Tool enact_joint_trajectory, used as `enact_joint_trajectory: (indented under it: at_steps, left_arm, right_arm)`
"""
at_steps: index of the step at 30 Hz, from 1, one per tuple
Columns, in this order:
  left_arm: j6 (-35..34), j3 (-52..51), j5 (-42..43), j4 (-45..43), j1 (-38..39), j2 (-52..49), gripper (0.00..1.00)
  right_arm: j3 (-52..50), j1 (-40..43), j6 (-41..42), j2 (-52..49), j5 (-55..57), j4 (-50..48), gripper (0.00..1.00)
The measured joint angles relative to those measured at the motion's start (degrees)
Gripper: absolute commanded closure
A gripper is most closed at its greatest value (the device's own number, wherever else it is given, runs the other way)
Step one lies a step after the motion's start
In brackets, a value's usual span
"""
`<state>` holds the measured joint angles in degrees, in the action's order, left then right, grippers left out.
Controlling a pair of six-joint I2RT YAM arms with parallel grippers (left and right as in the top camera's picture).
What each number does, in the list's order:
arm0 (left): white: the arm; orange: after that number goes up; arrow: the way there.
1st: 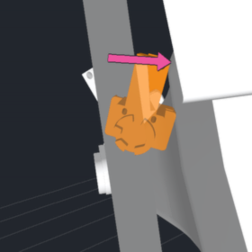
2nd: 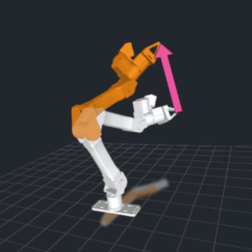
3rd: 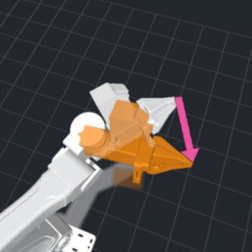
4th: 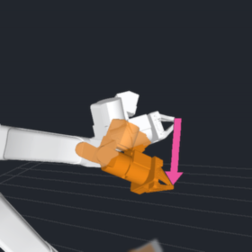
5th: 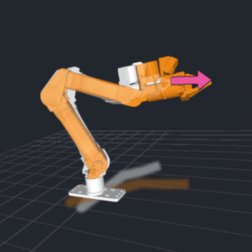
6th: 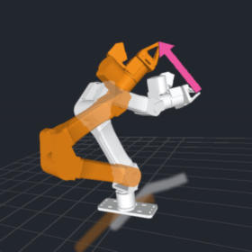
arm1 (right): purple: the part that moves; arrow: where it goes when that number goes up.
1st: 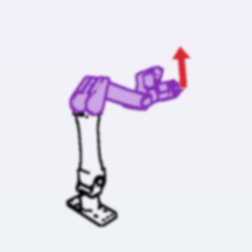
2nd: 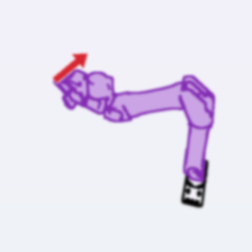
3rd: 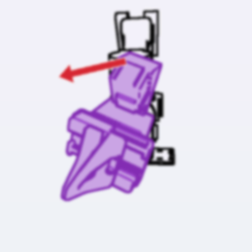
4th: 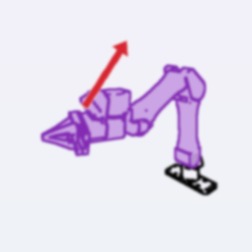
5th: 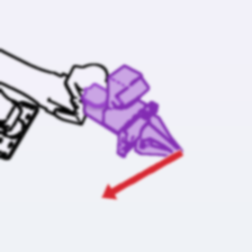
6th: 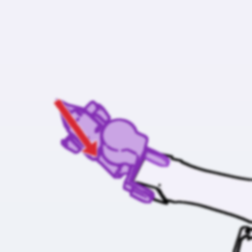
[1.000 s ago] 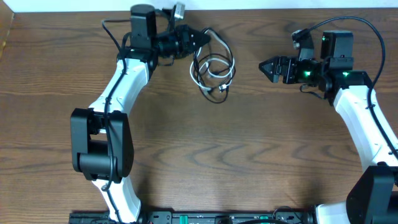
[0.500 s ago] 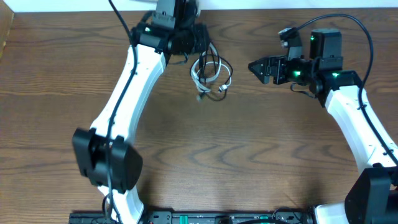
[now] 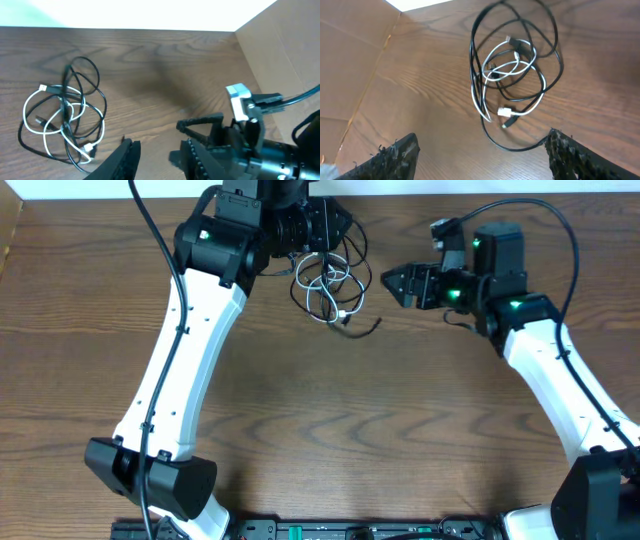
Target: Untangle cables
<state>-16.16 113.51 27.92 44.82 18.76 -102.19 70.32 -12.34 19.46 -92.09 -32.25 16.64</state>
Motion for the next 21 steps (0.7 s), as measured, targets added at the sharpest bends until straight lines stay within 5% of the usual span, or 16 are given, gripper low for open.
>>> enact_joint_trajectory:
  at_steps: [13,21]
  left_arm:
    - [0.33,-0.02,-7.13,10.05,0.0,-1.03,0.67]
    - [-4.63,-0.02,-9.92,10.6,0.2,-11.85,0.67]
  right_arm:
    - [0.0,1.57,9.75,0.0,12.66,5.46,0.2]
    - [0.0,5.7,10.23,0.0,14.56,9.33,0.18]
